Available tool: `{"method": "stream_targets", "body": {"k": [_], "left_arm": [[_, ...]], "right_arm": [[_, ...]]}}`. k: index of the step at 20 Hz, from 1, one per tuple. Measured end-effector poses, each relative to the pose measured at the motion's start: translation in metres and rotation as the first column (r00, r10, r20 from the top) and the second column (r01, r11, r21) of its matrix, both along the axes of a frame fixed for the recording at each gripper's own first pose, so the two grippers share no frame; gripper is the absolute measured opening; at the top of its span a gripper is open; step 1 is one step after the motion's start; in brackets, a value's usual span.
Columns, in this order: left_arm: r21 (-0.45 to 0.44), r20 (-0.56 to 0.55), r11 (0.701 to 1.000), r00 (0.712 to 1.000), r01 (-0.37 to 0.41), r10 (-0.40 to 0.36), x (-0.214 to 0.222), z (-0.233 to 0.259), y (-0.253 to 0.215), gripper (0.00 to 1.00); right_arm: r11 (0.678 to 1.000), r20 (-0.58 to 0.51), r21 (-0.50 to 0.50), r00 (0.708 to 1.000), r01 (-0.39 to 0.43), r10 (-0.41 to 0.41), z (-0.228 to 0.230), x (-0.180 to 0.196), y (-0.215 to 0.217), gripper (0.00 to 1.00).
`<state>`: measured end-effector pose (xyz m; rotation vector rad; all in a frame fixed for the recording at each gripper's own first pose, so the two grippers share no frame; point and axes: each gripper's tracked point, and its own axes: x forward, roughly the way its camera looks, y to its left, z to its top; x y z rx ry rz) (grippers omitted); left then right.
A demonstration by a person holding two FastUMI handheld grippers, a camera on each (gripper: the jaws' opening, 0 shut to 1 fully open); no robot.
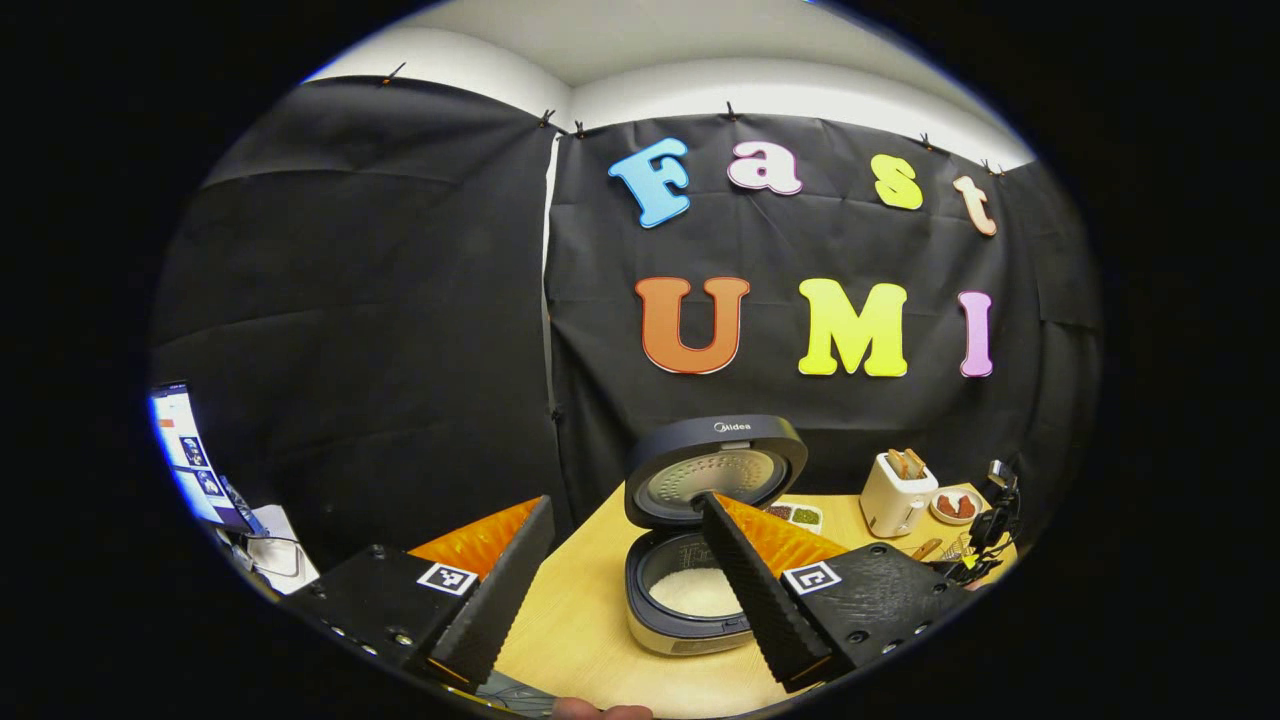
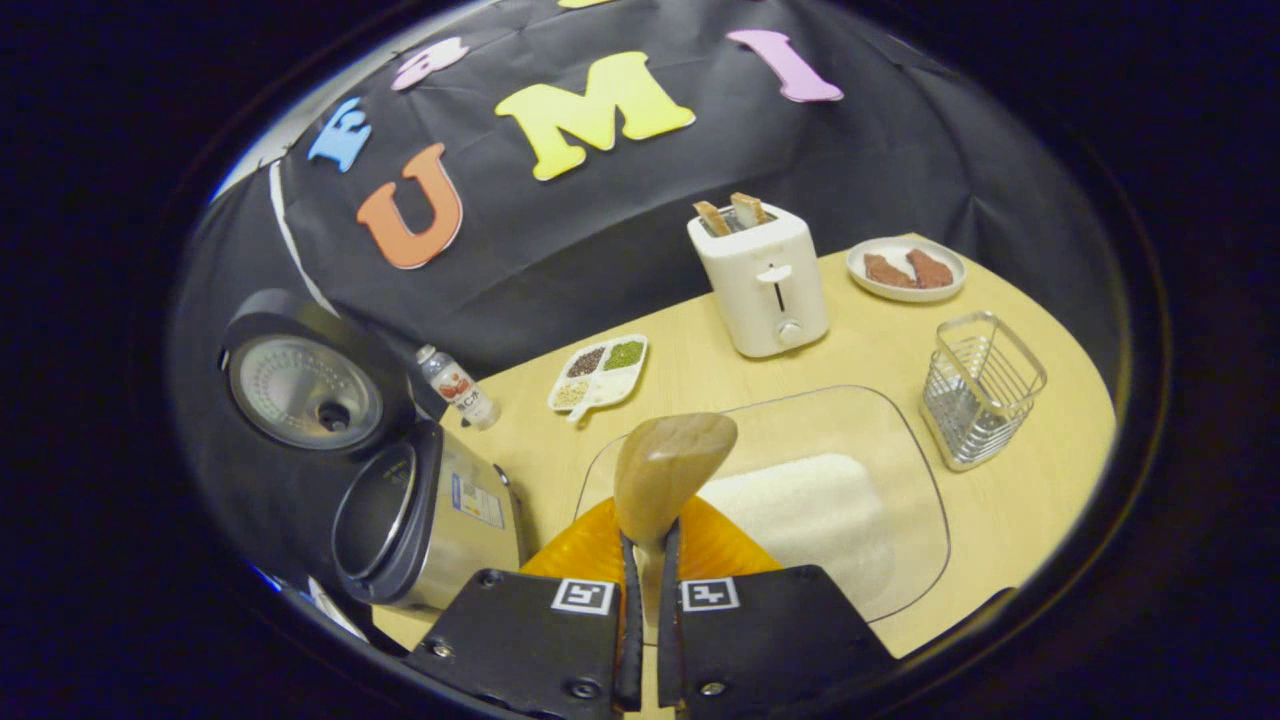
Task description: Close the left gripper, press the button to open the rice cooker; take a wooden spoon from the chopstick holder with the right hand, scoop a spoonful of rice and pour it into the rice cooker, then put the wooden spoon back into the chopstick holder.
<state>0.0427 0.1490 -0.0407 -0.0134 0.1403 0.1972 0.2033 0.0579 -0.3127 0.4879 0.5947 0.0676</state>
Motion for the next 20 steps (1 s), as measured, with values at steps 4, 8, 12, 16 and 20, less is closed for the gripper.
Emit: {"method": "stream_targets", "body": {"k": [4, 8, 12, 16, 20], "left_arm": [[-0.017, 0.006, 1.0, 1.0, 0.008, -0.008, 0.002, 0.005, -0.008, 0.96], [-0.014, 0.001, 1.0, 1.0, 0.009, -0.009, 0.005, 0.006, -0.018, 0.96], [-0.022, 0.018, 0.999, 0.999, 0.039, -0.039, 0.009, 0.013, -0.036, 0.96], [-0.023, 0.032, 0.998, 0.998, 0.051, -0.05, 0.013, 0.017, -0.044, 0.96], [-0.004, 0.035, 0.999, 0.998, 0.047, -0.047, 0.007, 0.013, -0.04, 0.96]], "right_arm": [[0.978, -0.069, 0.19, 0.995, 0.084, -0.072, -0.004, 0.002, -0.017, 0.11], [0.953, -0.058, 0.285, 0.994, 0.104, -0.091, 0.006, 0.001, -0.036, 0.11], [0.936, -0.034, 0.326, 0.991, 0.131, -0.127, 0.026, -0.001, -0.064, 0.11], [0.909, 0.007, 0.393, 0.988, 0.14, -0.155, 0.07, -0.004, -0.086, 0.11], [0.892, 0.065, 0.444, 0.99, 0.084, -0.125, 0.123, -0.004, -0.071, 0.11]]}}
